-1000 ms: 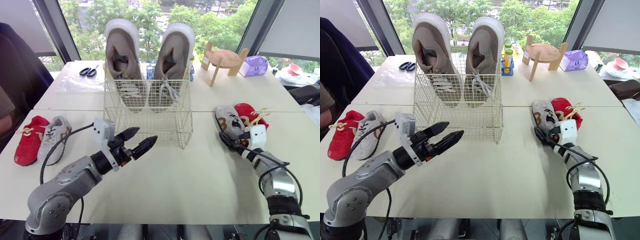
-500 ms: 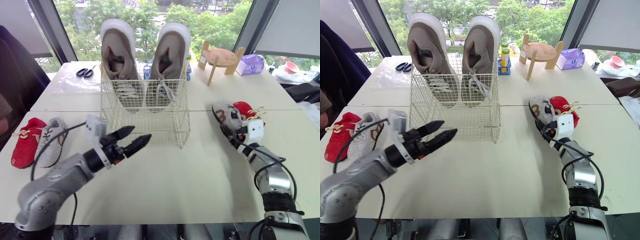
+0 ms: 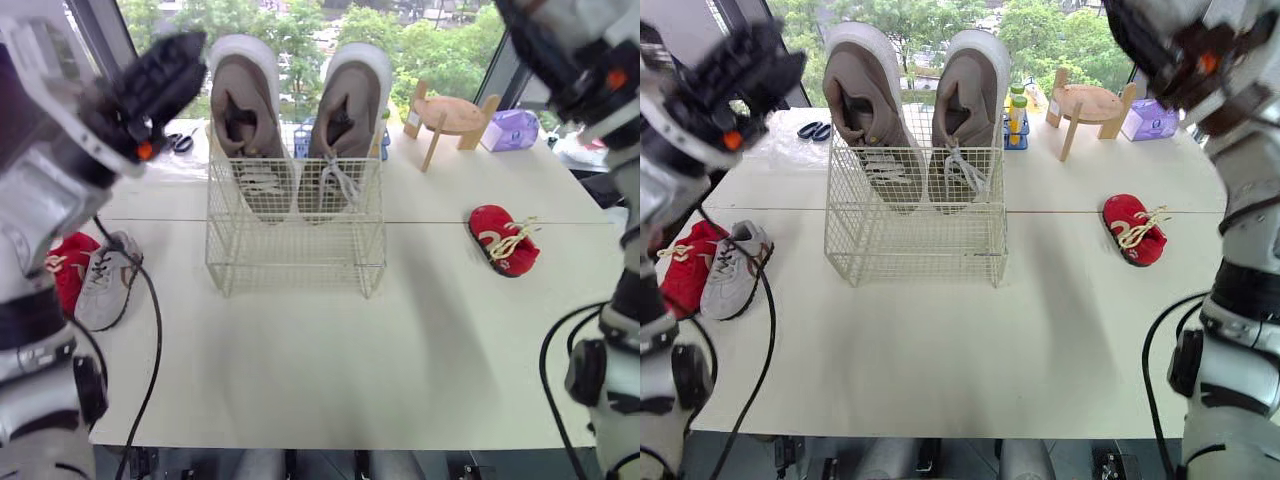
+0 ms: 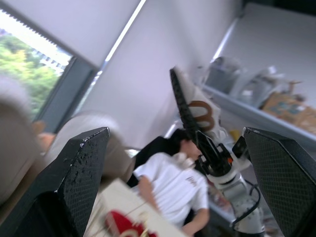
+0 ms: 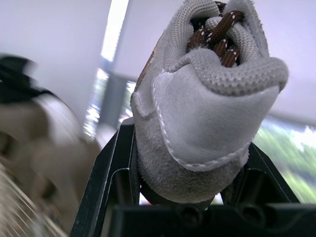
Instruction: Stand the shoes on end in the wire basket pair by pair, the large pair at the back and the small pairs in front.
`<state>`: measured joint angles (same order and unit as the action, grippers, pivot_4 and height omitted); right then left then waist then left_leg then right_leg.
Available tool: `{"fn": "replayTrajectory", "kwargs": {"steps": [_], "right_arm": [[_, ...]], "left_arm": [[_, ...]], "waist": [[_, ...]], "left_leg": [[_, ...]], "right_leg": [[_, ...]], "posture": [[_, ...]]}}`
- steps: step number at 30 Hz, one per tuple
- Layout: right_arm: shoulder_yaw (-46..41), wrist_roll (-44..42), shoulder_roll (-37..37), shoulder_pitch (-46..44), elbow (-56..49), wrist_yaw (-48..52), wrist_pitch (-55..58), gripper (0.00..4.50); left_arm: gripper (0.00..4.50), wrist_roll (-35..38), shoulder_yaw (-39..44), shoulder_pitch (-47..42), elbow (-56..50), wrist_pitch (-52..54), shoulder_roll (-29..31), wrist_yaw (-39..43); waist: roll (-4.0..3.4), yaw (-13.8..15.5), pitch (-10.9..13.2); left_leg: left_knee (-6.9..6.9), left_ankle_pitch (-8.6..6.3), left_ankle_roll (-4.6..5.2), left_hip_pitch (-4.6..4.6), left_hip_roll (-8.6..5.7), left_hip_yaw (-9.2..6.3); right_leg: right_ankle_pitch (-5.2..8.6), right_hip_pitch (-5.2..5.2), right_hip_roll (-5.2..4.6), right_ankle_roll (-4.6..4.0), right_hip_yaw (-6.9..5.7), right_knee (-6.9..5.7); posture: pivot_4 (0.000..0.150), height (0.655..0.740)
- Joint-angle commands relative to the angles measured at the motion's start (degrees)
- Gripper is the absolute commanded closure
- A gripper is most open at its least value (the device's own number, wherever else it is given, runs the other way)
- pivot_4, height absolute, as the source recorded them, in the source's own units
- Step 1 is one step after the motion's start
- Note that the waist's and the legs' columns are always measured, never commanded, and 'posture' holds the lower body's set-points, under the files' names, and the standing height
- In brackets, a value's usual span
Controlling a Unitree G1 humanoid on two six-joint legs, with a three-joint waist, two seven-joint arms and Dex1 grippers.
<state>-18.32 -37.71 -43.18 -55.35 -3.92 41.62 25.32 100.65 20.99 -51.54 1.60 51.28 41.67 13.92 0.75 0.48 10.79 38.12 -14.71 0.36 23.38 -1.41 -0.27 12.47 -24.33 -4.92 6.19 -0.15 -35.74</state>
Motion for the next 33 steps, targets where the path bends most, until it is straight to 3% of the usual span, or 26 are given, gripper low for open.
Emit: {"fn": "replayTrajectory", "kwargs": {"steps": [1,12,19,27,28,31,33], "right_arm": [[6.00,-0.56,0.80,-4.69,-2.98,7.02,-1.79,2.89],[13.10,1.90,5.09,-8.40,-1.98,16.03,-6.12,2.89],[18.71,10.13,4.90,-6.57,-0.89,21.33,-12.85,2.89],[18.13,11.08,5.37,-6.48,-0.41,21.44,-14.13,2.89],[18.07,11.13,5.39,-6.43,-0.47,21.39,-14.11,2.89],[17.73,10.97,5.71,-6.24,-0.41,20.78,-13.52,2.89],[16.50,9.21,5.72,-4.97,-0.86,19.41,-10.49,1.96]], "left_arm": [[0.00,0.00,-1.33,-7.64,6.13,2.58,-1.07,2.40],[0.00,-8.05,-3.39,-15.43,12.04,7.61,-5.82,10.03],[0.00,-11.06,-3.71,-18.09,16.55,13.27,-6.17,14.61],[3.82,-11.74,-1.45,-18.63,17.05,15.91,-6.74,14.96],[4.08,-11.43,-0.99,-18.49,16.87,15.79,-7.01,14.06],[4.16,-9.79,1.40,-17.70,16.23,14.57,-8.09,10.53],[4.16,-7.86,3.75,-16.32,14.12,12.53,-9.46,6.93]], "waist": [[0.02,-0.46,-0.01],[0.03,-1.08,0.01],[0.03,-1.30,0.02],[0.04,-1.22,0.03],[0.04,-1.21,0.03],[0.04,-1.15,0.03],[0.04,-1.18,0.03]], "left_leg": [[0.00,0.00,0.00,0.00,0.01,0.00],[-0.01,0.00,-0.01,0.04,0.01,0.01],[-0.01,0.00,-0.01,0.04,0.00,0.01],[-0.02,0.01,-0.03,0.05,0.00,0.00],[-0.02,0.01,-0.03,0.05,0.00,0.00],[-0.02,0.01,-0.03,0.05,0.00,0.00],[-0.03,0.01,-0.04,0.05,-0.01,0.00]], "right_leg": [[0.00,0.00,0.03,0.00,0.00,0.01],[0.00,-0.09,-0.02,0.01,0.02,-0.04],[0.00,-0.12,-0.02,0.02,0.02,-0.08],[0.00,-0.15,-0.06,0.02,0.02,-0.09],[0.00,-0.15,-0.07,0.02,0.02,-0.09],[0.00,-0.15,-0.09,0.02,0.02,-0.09],[-0.01,-0.15,-0.10,0.02,0.02,-0.09]], "posture": [[0.150,0.7400],[0.150,0.7400],[0.150,0.7400],[0.150,0.7400],[0.150,0.7400],[0.150,0.7400],[0.150,0.7400]]}}
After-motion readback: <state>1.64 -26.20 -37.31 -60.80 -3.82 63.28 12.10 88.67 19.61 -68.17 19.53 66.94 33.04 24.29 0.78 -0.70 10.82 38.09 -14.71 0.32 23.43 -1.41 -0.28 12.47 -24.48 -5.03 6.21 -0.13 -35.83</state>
